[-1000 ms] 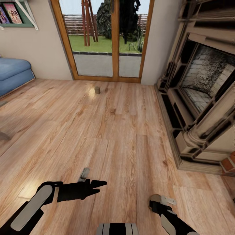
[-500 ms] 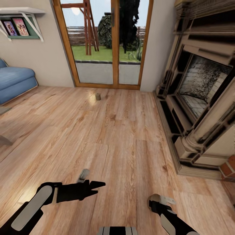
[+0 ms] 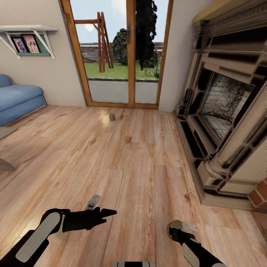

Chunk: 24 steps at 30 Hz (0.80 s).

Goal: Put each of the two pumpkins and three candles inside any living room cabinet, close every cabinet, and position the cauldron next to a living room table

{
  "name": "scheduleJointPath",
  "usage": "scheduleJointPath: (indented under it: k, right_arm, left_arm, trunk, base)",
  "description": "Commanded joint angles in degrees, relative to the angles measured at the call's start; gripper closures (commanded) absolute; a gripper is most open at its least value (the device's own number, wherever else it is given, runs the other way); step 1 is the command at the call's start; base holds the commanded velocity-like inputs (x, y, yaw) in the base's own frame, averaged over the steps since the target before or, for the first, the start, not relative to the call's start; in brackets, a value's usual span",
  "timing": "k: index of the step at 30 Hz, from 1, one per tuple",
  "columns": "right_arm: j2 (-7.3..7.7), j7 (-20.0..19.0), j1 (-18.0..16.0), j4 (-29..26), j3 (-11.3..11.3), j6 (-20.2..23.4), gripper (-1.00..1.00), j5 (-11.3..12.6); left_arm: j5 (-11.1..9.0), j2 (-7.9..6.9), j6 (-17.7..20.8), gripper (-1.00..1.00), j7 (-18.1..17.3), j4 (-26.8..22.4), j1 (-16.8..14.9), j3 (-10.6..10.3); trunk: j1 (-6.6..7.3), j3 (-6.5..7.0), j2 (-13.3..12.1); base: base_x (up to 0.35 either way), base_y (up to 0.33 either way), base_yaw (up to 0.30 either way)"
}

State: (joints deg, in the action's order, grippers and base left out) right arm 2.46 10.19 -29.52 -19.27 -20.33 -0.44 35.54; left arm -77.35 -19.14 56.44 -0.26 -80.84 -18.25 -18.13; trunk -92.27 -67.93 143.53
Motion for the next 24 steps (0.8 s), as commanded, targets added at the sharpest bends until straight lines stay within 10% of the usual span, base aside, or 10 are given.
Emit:
scheduleJointPath:
  k: [1,24]
  right_arm:
    - [0.07,0.4,0.0,-0.1,-0.5,-0.1,1.00,0.6]
    - [0.29,0.5,0.0,0.0,-0.4,-0.2,1.00,0.8]
  left_arm:
    - [0.0,-0.06,0.1,-1.00,0.0,0.0,0.0,-0.1]
    - [1.1,-0.06,-0.1,-1.00,5.6,0.0,0.0,0.0]
  trunk:
    - [0.03,0.18,0.0]
    - [0.82,5.24,-0.7]
  base:
    - [0.000,0.000,0.000]
    - [0.000,0.000,0.000]
